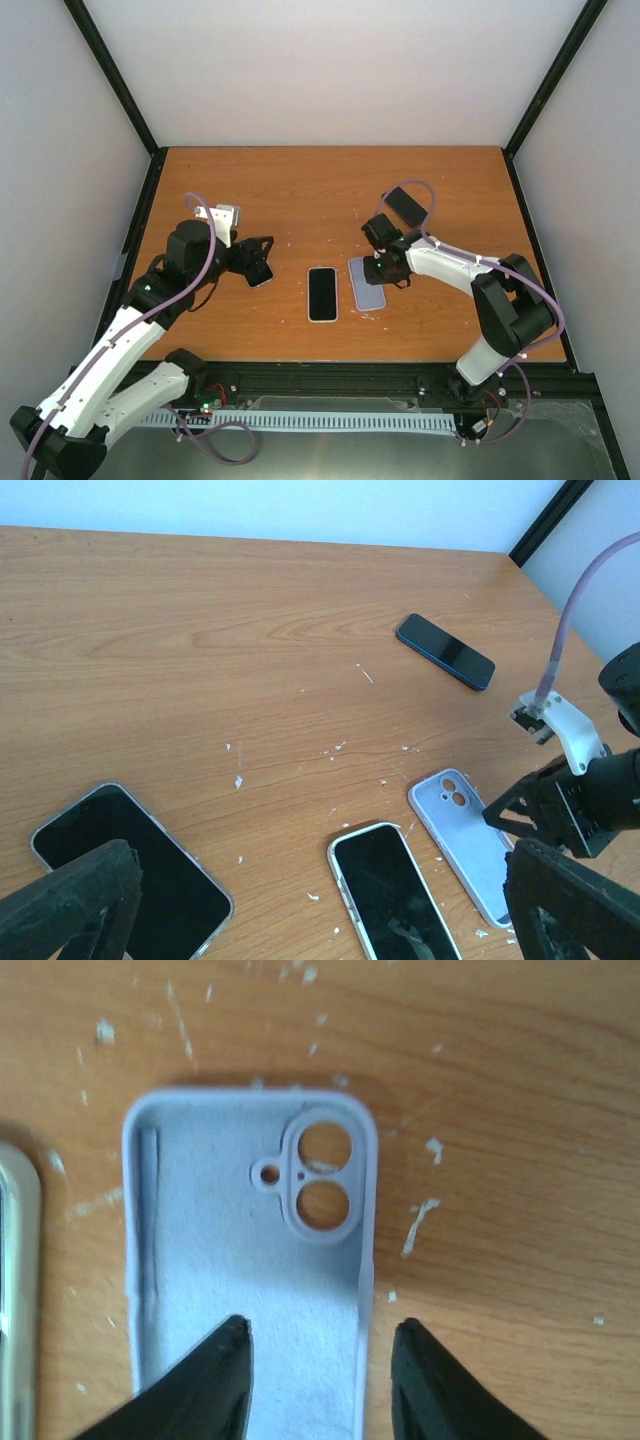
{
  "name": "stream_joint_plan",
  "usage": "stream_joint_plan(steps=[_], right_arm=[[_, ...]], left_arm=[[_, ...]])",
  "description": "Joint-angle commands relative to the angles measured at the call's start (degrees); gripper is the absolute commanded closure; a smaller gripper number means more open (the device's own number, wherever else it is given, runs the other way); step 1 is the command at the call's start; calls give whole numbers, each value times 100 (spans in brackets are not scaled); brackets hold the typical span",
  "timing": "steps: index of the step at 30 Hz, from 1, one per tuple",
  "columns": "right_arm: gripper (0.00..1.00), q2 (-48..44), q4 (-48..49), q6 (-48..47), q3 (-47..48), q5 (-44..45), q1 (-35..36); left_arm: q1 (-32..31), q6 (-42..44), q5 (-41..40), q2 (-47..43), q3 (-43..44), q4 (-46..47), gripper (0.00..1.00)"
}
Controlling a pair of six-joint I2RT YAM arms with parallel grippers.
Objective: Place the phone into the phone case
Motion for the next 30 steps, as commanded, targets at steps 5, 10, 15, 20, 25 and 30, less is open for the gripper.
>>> stream_joint_plan(steps=[5,10,15,20,25,30], right_arm=[[32,256,799,-143,733,233,-698],[12,918,1274,-127,1351,100,-1300],[0,1694,1467,-268,2165,49,-1690],[0,2555,1338,-477,3178,114,-1927],[0,3363,1161,-620,4177,-118,-2244],[0,4014,1013,-780,4974,-391,-2422]], left_arm=[[-27,-30,-46,37,72,20,0],[-27,-30,-87,55,61,22,1],[-25,-33,-132,104,64,16,1],[-27,-32,-161,197,77,3,0],[-27,-27,-203,268,93,-14,0],[-27,-33,-171,281,95,4,0]])
